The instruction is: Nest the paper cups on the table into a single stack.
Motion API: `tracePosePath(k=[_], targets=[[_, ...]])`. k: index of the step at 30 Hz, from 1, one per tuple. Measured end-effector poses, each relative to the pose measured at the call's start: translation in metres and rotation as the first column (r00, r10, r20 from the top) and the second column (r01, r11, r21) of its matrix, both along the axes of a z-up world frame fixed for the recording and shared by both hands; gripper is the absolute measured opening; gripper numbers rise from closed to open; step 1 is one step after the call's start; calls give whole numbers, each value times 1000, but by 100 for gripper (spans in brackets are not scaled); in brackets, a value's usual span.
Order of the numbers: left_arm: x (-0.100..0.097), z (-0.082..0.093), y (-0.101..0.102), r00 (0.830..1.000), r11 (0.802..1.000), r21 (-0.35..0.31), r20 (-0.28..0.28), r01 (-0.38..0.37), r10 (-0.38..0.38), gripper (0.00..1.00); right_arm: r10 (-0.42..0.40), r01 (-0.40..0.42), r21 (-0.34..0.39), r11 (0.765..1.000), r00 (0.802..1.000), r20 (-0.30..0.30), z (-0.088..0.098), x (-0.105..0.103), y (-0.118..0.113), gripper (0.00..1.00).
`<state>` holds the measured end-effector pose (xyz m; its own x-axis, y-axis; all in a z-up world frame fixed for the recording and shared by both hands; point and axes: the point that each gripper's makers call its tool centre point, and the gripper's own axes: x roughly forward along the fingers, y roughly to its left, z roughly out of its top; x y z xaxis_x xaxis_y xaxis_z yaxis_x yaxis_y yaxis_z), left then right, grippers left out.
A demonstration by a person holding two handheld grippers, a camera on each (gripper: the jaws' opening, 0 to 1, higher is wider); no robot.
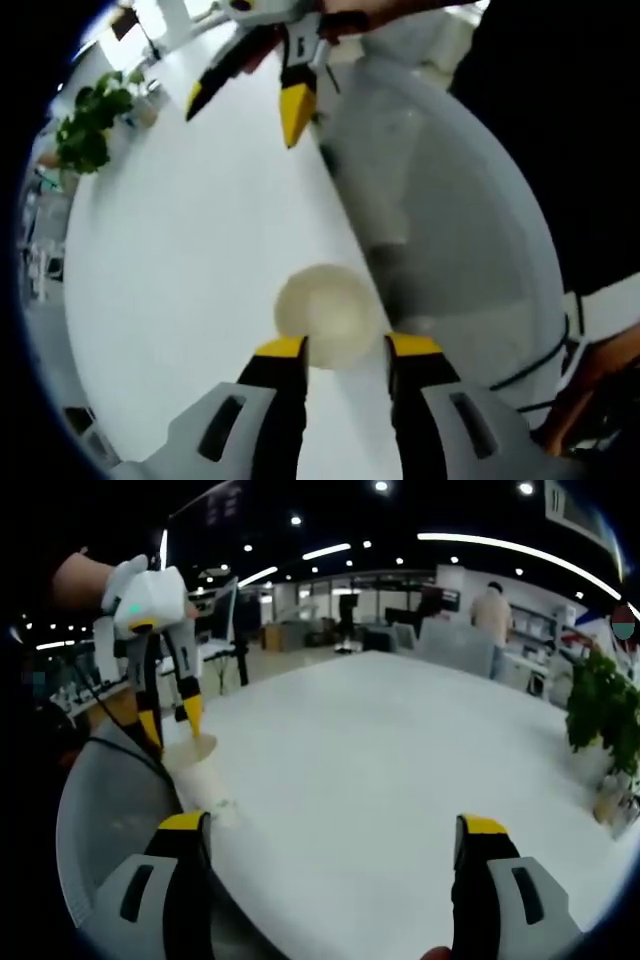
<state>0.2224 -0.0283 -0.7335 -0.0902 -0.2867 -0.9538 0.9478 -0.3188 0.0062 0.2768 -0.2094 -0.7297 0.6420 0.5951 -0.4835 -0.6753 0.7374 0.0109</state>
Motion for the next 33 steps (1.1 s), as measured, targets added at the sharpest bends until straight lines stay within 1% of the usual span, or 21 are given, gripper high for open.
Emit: tracePosePath(k=[5,8,10,12,14,16,18,20,23,25,27,29,31,32,33], targets=[[2,4,3,999,998,-42,-6,-45,45,36,7,-7,-3,1000,1000,2,1,1,3,99],[1,4,7,999,998,-50,-11,-46,46,34,13,-13,-7,1000,1000,4,2,2,4,99],[3,4,10,998,997,-45,-6,-66,66,35,15,-14,-9,1000,1000,4,2,2,3,99],[7,5,12,996,994,-59,1,-87,87,36,15,-15,-11,1000,1000,5,2,1,3,99],[11,6,14,992,989,-78,-2,-124,125,38,16,-16,-13,1000,1000,5,2,1,2,100],[13,7,14,989,985,-93,1,-145,146,43,16,-16,-17,1000,1000,3,1,0,1,100],[15,6,18,980,975,-97,-11,-200,199,48,16,-16,-17,1000,1000,-1,0,-1,-1,100],[18,5,21,977,971,-107,-3,-212,213,49,16,-16,-22,1000,1000,-6,-2,-2,-2,100],[20,4,26,972,963,-129,-11,-235,236,51,19,-19,-24,1000,1000,-8,-3,-3,-3,100],[20,2,29,961,951,-140,-24,-276,275,56,21,-21,-22,1000,1000,-5,-3,-4,-3,100],[22,2,31,958,945,-159,-18,-286,286,60,26,-26,-19,999,1000,-6,-4,-5,-3,100],[21,2,32,951,935,-178,-33,-307,307,61,30,-30,-21,999,1000,-7,-5,-5,-2,100],[21,1,32,941,918,-207,-58,-339,335,61,32,-32,-24,999,999,-6,-5,-5,-3,100],[21,0,33,931,907,-210,-72,-364,357,62,33,-33,-24,999,999,-7,-6,-5,-2,100],[22,0,34,927,902,-216,-77,-374,366,64,33,-33,-25,999,999,-9,-7,-5,-2,100]])
